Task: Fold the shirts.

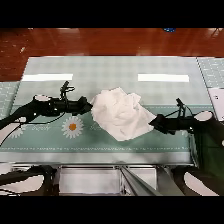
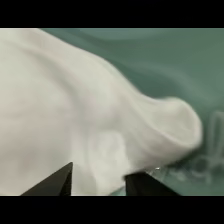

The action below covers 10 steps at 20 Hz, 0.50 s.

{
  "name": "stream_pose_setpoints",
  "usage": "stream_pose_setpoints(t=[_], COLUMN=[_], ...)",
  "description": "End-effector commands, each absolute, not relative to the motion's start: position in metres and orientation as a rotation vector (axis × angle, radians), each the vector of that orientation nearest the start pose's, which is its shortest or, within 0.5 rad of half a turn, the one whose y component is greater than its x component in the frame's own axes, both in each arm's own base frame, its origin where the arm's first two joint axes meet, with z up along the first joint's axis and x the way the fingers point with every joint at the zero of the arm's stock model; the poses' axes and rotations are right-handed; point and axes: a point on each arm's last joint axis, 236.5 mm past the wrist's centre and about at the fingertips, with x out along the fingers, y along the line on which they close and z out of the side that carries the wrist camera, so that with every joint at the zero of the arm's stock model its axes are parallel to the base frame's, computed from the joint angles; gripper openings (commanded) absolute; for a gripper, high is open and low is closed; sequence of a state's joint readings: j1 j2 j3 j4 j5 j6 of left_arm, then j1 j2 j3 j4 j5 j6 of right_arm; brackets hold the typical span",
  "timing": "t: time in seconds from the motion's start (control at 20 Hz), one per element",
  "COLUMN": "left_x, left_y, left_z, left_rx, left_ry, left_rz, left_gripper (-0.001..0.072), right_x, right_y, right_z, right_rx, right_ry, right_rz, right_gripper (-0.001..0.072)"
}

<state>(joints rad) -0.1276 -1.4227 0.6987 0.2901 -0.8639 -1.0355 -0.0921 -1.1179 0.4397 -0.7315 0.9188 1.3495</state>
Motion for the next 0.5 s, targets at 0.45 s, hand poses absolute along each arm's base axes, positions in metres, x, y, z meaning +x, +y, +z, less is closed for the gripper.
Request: stream_pose_setpoints(t=[0.45], left_x=[0.413], left_y=[-0.137], left_z=[0.174], left_rx=[-0.824], left_ry=[0.722], left_rz=[-0.682], left_gripper=[0.0012], right_x=[0.421], right_y=[0.136], right_z=[0.138], right_rx=[0.327], right_ry=[0.882], right_rz=[0.46], right_gripper=[0.0025])
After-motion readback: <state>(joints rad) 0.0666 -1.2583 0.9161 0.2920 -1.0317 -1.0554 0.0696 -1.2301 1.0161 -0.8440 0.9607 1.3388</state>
